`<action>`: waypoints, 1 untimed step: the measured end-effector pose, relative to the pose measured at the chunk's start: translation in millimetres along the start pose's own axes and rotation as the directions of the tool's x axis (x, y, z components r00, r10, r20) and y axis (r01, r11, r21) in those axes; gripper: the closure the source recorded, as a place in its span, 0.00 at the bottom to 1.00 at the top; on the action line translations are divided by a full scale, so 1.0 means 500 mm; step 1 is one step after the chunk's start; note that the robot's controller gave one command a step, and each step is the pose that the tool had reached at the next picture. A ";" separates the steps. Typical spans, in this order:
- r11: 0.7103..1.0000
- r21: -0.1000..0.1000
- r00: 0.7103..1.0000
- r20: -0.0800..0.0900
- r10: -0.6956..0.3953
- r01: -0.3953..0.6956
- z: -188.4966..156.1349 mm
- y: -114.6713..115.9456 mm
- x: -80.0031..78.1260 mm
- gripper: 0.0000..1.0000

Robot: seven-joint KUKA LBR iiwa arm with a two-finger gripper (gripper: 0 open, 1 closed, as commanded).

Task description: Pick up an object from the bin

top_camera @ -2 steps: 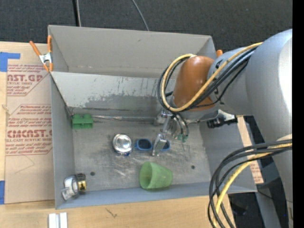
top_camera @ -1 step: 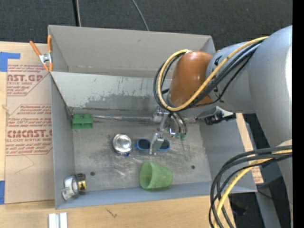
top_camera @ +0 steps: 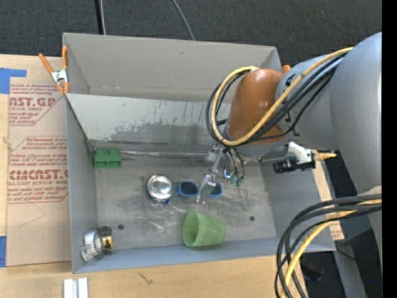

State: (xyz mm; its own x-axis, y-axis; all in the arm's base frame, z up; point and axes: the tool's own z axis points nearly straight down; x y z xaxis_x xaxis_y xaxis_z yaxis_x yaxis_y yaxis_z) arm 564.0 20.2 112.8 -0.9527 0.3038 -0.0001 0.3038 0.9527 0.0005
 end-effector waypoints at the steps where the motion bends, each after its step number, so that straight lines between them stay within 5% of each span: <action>1: 0.994 -0.004 0.994 0.010 0.109 -0.109 0.077 0.000 0.026 0.00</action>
Offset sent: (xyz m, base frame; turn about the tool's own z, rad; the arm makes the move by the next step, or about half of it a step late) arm -0.0161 0.0038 -0.0428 0.1089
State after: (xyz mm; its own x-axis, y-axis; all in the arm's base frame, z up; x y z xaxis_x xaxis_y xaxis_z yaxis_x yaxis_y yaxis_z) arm 551.6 24.0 74.3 -0.9139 0.4058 -0.0103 0.4058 0.9140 0.0049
